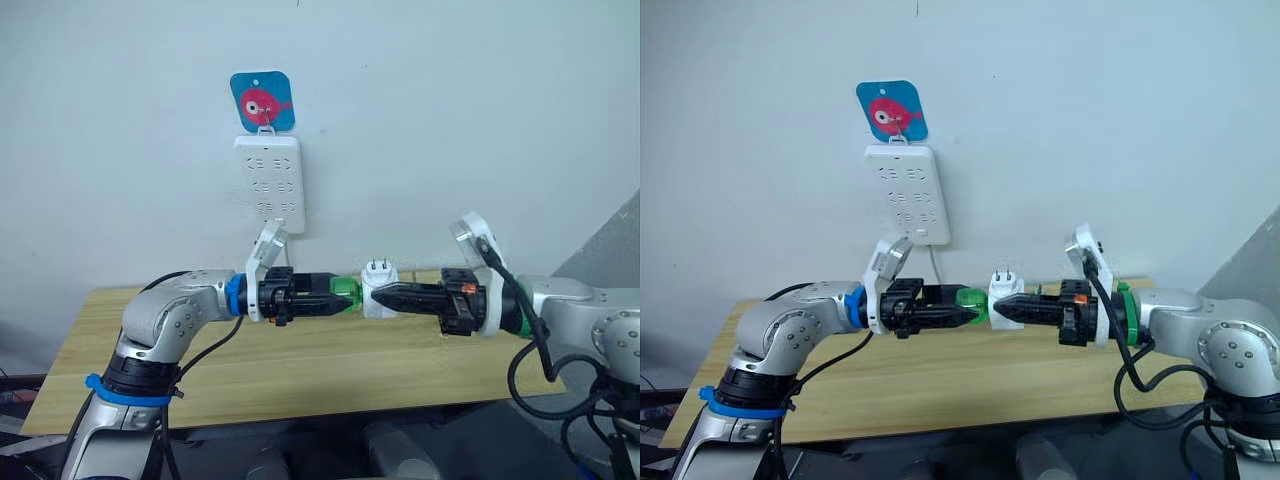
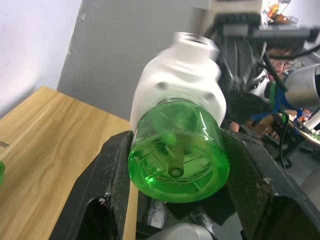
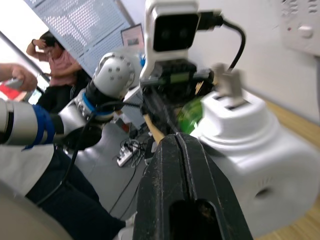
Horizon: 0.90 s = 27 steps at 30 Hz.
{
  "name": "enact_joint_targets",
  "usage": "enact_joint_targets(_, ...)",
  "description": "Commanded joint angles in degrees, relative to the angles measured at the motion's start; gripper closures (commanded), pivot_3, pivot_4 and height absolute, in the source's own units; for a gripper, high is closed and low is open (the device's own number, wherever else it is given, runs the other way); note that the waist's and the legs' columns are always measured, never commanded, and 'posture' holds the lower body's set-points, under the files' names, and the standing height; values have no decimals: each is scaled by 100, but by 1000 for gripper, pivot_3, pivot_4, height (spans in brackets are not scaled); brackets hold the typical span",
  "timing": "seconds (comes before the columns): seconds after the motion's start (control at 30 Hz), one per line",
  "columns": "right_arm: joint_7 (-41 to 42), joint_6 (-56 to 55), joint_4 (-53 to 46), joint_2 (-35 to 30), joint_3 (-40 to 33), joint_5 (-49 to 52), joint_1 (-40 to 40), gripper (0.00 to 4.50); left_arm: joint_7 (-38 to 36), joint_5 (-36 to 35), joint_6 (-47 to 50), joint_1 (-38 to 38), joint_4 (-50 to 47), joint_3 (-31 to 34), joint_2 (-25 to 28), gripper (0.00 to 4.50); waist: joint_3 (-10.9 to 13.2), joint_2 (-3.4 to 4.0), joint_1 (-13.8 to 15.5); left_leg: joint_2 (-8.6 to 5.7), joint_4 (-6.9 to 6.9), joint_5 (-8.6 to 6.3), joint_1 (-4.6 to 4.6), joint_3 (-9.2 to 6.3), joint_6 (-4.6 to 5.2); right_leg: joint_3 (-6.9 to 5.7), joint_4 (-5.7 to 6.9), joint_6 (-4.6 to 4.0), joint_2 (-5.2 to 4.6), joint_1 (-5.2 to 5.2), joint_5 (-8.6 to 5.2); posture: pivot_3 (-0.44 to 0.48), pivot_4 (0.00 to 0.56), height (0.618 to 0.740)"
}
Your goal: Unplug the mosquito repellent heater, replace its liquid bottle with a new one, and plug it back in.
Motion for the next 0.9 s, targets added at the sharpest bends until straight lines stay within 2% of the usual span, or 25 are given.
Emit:
enact_joint_targets(0.03,-287,-97,99,48,-172,289,-176,4500,-171,38,-174,-11,-194,3,62,2158,0,0,0,0,0,0,0,0,0,0,0,0,0,0,0,-202,41,740)
enact_joint_targets(0.37,-698,-53,397,109,-63,265,-418,4500,-158,-58,-82,-4,-295,16,31,2158,0,0,4,1,-1,0,-1,1,0,2,0,0,0,-2,0,-197,45,740)
enact_joint_targets(0.67,-761,-113,467,232,-57,-142,-444,4500,-91,-212,100,-50,-387,72,30,2158,0,0,4,1,-1,0,0,2,0,2,0,0,0,-3,0,-197,45,740)
enact_joint_targets(0.9,-792,-285,487,159,-503,-223,-318,4500,384,-104,-135,57,-381,190,-294,2158,0,0,12,0,-1,0,-3,3,0,4,-2,0,0,-3,0,-207,47,740)
